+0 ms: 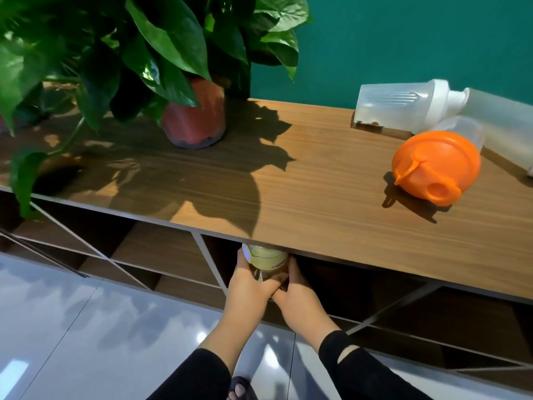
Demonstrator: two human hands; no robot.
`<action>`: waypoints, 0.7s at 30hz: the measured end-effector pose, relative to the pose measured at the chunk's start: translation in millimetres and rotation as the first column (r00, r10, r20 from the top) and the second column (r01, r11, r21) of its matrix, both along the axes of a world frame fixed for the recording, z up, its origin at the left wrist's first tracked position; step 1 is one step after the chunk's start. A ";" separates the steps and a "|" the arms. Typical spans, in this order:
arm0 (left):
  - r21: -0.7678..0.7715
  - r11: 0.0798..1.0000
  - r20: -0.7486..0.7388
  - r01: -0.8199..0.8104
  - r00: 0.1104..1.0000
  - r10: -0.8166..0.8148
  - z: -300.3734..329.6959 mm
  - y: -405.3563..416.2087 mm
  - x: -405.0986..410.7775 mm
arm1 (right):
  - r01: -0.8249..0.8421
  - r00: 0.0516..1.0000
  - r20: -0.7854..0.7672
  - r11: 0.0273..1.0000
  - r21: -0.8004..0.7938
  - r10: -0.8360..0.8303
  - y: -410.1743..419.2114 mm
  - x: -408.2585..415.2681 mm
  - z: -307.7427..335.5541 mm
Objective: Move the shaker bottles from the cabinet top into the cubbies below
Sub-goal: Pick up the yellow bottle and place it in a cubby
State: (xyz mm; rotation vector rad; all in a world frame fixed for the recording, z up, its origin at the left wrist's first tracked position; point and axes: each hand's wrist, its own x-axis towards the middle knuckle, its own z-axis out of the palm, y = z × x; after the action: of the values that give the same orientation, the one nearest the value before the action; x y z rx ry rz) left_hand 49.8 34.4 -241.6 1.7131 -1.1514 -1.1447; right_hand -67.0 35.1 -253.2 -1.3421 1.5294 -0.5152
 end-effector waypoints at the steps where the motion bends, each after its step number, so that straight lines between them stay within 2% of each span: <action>1: 0.002 1.000 -0.002 0.002 1.000 -0.002 -0.3 1.2 0.0 | -0.006 1.000 -0.017 1.000 -0.004 0.005 0.8 -0.5 1.3; 6: 0.017 1.000 0.058 0.011 0.998 -0.012 1.8 6.9 -1.0 | -0.053 0.984 -0.172 0.998 -0.023 0.048 13.0 -3.9 13.4; 14: 0.047 0.999 0.049 0.007 0.999 -0.009 6.1 3.9 -0.6 | -0.052 0.991 -0.125 0.999 -0.006 0.051 22.3 -4.2 23.9; 17: 0.075 0.997 0.069 0.002 0.998 -0.007 14.2 8.1 -2.4 | -0.069 0.985 -0.157 0.997 0.017 0.071 24.6 -4.3 30.1; 20: 0.130 0.991 0.071 -0.024 0.997 0.014 29.5 21.4 -4.0 | -0.159 0.950 -0.292 0.977 -0.143 0.112 40.0 -13.3 38.5; 21: 0.148 0.989 0.104 -0.017 0.995 0.002 36.9 29.6 -5.8 | -0.178 0.950 -0.290 0.964 -0.198 0.116 50.6 -18.7 44.0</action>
State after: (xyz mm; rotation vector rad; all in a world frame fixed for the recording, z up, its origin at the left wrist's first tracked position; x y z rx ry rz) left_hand 44.0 64.0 -204.7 1.9092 -1.1433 -1.1724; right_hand -85.8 85.7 -209.1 -1.7478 1.6125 -0.4260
